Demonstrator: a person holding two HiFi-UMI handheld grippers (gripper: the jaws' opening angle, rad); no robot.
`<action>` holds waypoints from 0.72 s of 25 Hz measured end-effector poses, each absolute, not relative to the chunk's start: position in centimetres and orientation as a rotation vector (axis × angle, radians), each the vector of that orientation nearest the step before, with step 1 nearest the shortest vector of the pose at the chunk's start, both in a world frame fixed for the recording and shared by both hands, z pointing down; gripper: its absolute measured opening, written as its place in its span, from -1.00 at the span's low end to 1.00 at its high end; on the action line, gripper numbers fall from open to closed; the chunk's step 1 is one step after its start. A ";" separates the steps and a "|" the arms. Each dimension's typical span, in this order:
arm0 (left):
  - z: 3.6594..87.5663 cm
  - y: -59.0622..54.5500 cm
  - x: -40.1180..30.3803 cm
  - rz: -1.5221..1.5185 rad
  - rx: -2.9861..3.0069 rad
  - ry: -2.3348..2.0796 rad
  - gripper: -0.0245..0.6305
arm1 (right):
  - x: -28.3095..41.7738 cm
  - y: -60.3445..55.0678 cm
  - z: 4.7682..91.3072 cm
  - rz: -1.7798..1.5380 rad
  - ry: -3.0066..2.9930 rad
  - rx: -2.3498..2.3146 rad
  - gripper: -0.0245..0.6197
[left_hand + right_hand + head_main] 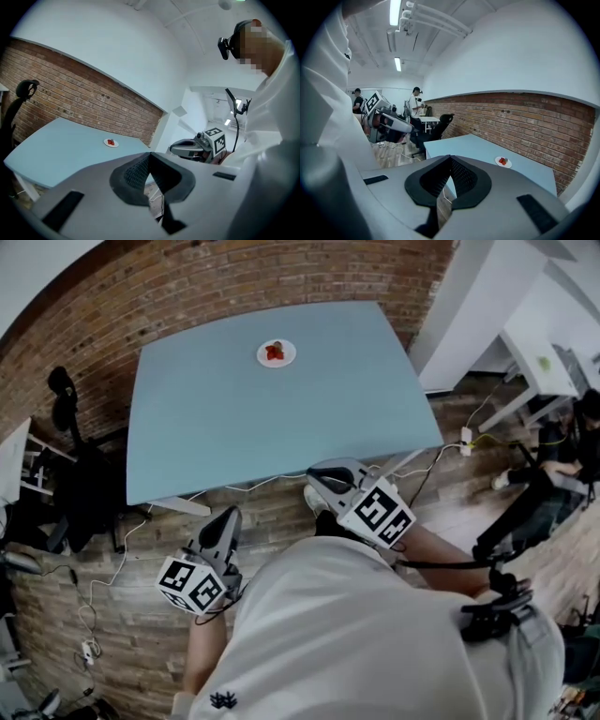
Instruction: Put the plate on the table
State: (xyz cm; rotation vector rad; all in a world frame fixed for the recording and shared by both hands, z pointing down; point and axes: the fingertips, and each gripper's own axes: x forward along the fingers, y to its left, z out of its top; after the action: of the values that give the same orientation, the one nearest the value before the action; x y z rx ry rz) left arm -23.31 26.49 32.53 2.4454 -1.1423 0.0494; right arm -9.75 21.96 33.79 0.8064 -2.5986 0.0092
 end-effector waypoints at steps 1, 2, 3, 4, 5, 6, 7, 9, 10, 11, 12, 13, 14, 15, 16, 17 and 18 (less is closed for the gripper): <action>32.6 26.5 -23.4 0.047 2.447 -1.143 -0.92 | -9.8 22.1 33.7 0.005 -2.598 0.807 -0.90; 32.6 26.6 -23.5 0.043 2.448 -1.143 -0.92 | -9.8 22.2 33.6 0.001 -2.597 0.807 -0.90; 32.7 26.6 -23.6 0.037 2.448 -1.141 -0.92 | -9.9 22.4 33.6 -0.003 -2.595 0.806 -0.90; 32.8 26.7 -23.7 0.031 2.448 -1.140 -0.92 | -9.8 22.5 33.5 -0.006 -2.593 0.806 -0.90; 32.8 26.7 -23.7 0.028 2.447 -1.140 -0.92 | -9.8 22.5 33.5 -0.007 -2.592 0.806 -0.90; 32.7 26.7 -23.7 0.025 2.447 -1.139 -0.92 | -9.8 22.5 33.4 -0.008 -2.591 0.805 -0.90; 32.7 26.6 -23.7 0.023 2.449 -1.137 -0.92 | -9.8 22.5 33.4 -0.009 -2.590 0.804 -0.90; 32.9 26.5 -23.6 0.029 2.448 -1.133 -0.92 | -9.8 22.5 33.5 -0.008 -2.589 0.801 -0.90; 33.0 26.5 -23.5 0.036 2.443 -1.133 -0.92 | -9.8 22.6 33.6 -0.006 -2.588 0.800 -0.90; 33.2 26.5 -23.5 0.044 2.436 -1.133 -0.92 | -9.8 22.6 33.8 -0.003 -2.586 0.798 -0.90; 33.3 26.5 -23.6 0.049 2.431 -1.134 -0.92 | -9.9 22.6 33.9 0.000 -2.584 0.796 -0.90; 33.5 26.4 -23.7 0.051 2.426 -1.135 -0.92 | -9.9 22.6 34.0 0.003 -2.583 0.794 -0.90; 33.5 26.3 -23.8 0.051 2.423 -1.135 -0.92 | -10.0 22.6 34.1 0.005 -2.581 0.792 -0.90; 33.5 26.3 -23.9 0.051 2.421 -1.136 -0.92 | -10.0 22.5 34.2 0.007 -2.580 0.792 -0.90; 33.6 26.2 -24.0 0.050 2.420 -1.135 -0.92 | -10.0 22.5 34.2 0.009 -2.579 0.792 -0.90; 33.6 26.2 -24.0 0.051 2.418 -1.134 -0.92 | -10.1 22.5 34.3 0.011 -2.578 0.793 -0.90; 33.7 26.1 -24.0 0.052 2.417 -1.131 -0.92 | -10.1 22.4 34.3 0.013 -2.577 0.794 -0.90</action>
State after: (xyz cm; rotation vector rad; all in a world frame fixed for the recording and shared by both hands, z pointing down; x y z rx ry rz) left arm -23.99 26.11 33.73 2.4167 -1.1313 0.0518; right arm -10.08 22.40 34.34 0.7936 -2.5770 0.0127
